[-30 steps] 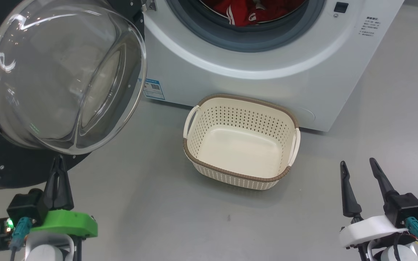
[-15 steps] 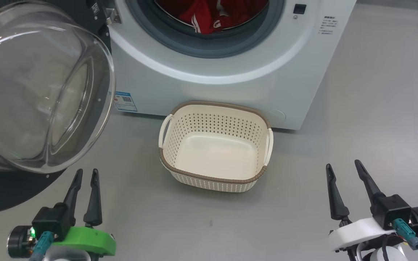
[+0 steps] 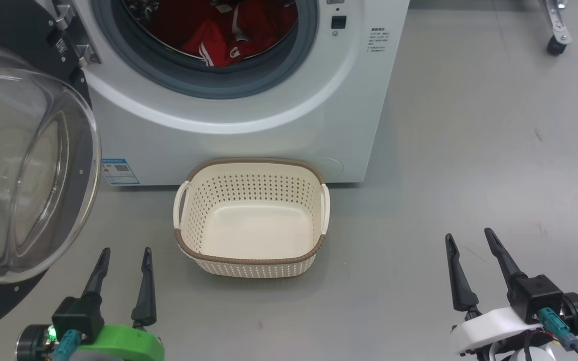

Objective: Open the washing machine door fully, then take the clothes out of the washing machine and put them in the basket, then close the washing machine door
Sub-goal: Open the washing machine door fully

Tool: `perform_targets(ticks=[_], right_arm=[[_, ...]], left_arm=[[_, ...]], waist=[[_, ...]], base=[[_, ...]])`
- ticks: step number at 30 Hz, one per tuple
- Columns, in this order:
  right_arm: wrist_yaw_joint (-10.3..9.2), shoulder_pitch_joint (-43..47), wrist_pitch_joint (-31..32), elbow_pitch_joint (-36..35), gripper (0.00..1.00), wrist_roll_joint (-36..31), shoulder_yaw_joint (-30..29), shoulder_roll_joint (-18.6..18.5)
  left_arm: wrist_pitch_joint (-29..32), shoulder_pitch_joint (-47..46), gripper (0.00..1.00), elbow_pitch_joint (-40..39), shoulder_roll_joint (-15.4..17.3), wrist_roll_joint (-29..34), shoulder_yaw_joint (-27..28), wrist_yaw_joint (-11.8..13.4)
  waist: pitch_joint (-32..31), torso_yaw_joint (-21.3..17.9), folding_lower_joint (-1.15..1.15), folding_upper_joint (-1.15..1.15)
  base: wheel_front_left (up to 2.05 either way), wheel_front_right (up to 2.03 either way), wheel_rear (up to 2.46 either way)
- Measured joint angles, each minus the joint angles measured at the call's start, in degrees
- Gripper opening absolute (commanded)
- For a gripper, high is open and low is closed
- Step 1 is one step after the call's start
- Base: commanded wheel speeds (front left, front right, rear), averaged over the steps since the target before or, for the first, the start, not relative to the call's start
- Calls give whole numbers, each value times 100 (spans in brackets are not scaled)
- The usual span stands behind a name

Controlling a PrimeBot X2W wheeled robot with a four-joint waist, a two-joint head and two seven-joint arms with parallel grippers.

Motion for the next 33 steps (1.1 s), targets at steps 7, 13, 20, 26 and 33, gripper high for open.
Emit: perform_targets(ticks=[7, 13, 20, 26, 33], right_arm=[[-8, 105, 0, -2, 100, 0, -25, 4], [-15, 204, 0, -10, 100, 1, -70, 13], [-58, 289, 0, -76, 100, 11, -102, 16], [-58, 292, 0, -105, 100, 18, -122, 19], [-58, 299, 0, -125, 100, 18, -123, 21]], left_arm=[[70, 17, 100, 9, 1, 0, -105, 18], [129, 25, 100, 34, 3, 0, -179, 18], [315, 45, 100, 33, 8, 2, -346, 11], [368, 45, 100, 20, 10, 2, -365, 11], [367, 46, 100, -5, 11, 2, -359, 11]], waist=[[-143, -295, 0, 0], [-270, -403, 0, 0], [-347, -439, 0, 0], [-367, -414, 0, 0], [-397, -394, 0, 0]], base=[[0, 0, 0], [0, 0, 0], [0, 0, 0], [0, 0, 0], [0, 0, 0]])
